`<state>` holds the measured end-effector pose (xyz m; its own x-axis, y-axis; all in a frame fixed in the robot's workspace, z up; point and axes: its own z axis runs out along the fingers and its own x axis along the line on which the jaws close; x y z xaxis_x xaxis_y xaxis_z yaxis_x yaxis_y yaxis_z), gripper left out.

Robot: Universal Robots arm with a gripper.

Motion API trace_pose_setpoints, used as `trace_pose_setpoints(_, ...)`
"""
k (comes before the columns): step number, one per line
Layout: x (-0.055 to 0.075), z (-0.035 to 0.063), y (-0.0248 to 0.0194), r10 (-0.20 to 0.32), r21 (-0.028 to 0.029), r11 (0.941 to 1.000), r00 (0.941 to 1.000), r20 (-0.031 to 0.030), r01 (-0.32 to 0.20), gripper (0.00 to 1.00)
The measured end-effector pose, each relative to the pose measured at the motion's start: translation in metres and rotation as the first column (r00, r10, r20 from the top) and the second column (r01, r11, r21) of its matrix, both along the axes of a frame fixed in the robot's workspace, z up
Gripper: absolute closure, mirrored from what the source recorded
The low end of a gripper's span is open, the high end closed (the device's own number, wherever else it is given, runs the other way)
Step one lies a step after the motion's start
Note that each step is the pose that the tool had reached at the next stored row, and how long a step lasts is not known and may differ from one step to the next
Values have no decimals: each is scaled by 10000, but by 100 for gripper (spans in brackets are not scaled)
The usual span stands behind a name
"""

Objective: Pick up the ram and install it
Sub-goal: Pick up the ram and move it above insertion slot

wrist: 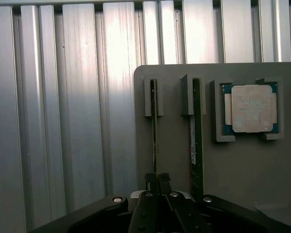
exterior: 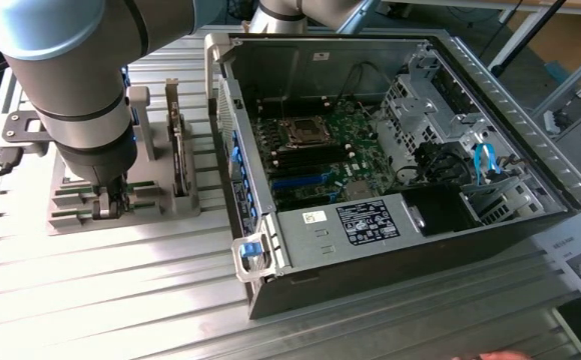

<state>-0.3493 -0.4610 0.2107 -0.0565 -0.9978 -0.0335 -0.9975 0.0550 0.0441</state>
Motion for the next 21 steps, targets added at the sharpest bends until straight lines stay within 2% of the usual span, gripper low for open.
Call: trace_pose_setpoints(21, 0, 117, 0, 0, 0, 10000, 10000, -1, 0, 88)
